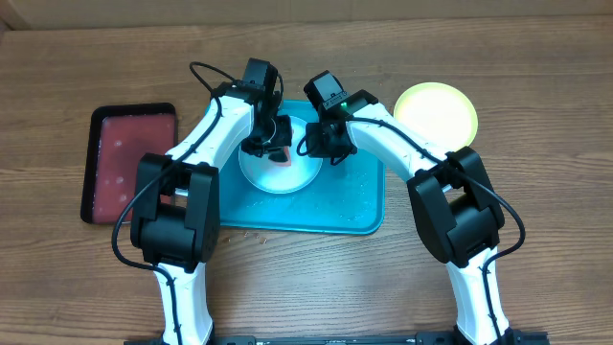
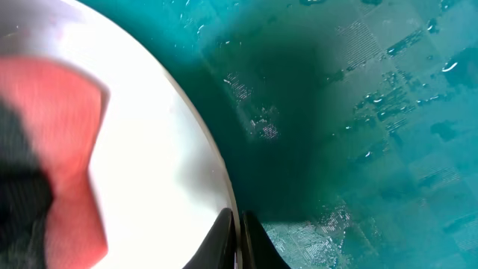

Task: Clean dirty plates on tray and stack at the side
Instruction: 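Scrub the white plate in circles with the left gripper's sponge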

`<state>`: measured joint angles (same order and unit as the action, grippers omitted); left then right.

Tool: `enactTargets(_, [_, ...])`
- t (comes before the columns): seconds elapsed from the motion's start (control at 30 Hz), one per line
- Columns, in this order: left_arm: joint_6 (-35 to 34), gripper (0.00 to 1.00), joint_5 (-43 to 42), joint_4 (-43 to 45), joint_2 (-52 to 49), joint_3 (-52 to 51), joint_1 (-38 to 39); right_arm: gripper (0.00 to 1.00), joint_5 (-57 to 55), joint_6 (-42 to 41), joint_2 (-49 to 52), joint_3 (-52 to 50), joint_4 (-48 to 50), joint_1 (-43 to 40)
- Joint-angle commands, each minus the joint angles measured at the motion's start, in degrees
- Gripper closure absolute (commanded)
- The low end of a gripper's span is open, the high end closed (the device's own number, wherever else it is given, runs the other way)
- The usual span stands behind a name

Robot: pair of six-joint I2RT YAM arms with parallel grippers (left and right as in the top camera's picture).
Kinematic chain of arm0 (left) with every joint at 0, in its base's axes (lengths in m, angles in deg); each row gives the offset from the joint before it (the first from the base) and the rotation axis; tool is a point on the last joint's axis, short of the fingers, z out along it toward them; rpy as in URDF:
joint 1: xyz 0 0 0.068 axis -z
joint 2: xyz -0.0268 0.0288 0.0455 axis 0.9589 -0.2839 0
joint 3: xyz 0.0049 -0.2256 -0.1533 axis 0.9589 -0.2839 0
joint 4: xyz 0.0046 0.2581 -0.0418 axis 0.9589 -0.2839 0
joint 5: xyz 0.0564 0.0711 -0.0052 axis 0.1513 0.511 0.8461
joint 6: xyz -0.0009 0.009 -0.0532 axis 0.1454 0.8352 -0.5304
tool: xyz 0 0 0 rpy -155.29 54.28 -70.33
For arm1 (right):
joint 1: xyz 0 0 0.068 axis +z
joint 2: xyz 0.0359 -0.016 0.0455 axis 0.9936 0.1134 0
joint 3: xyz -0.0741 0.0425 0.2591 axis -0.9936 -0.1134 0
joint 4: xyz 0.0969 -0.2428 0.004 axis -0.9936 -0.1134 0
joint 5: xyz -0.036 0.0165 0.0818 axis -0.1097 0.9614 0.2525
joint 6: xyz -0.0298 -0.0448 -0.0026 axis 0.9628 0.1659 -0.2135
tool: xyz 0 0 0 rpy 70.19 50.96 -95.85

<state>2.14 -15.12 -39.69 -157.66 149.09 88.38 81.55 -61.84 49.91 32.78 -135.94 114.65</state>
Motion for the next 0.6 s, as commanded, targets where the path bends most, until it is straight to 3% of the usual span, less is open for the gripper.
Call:
enactTargets(0.0, [-0.74,0.96,2.43,-4.7,-0.35,-0.17,-0.48,0.96,-1.68,-0.09,-0.68,-0.33,-0.42,-0.11])
enactTargets(0.2, [-0.79,0.96,-6.62,-10.01,-0.35,-0.17,-0.48,0.96,-1.68,-0.09,-0.66,-0.33,-0.15,-0.09])
enactTargets(0.3, [-0.81,0.96,-12.63,-6.86,-0.35,-0.17,-0.24,0.96,-1.68,-0.09,-0.68,-0.33,0.15,-0.09])
enactTargets(0.57, [-1.88,0.96,-12.5,4.0,-0.37,-0.2,0.55,0.96,-1.66,-0.09,-0.68,-0.33,-0.04,-0.09])
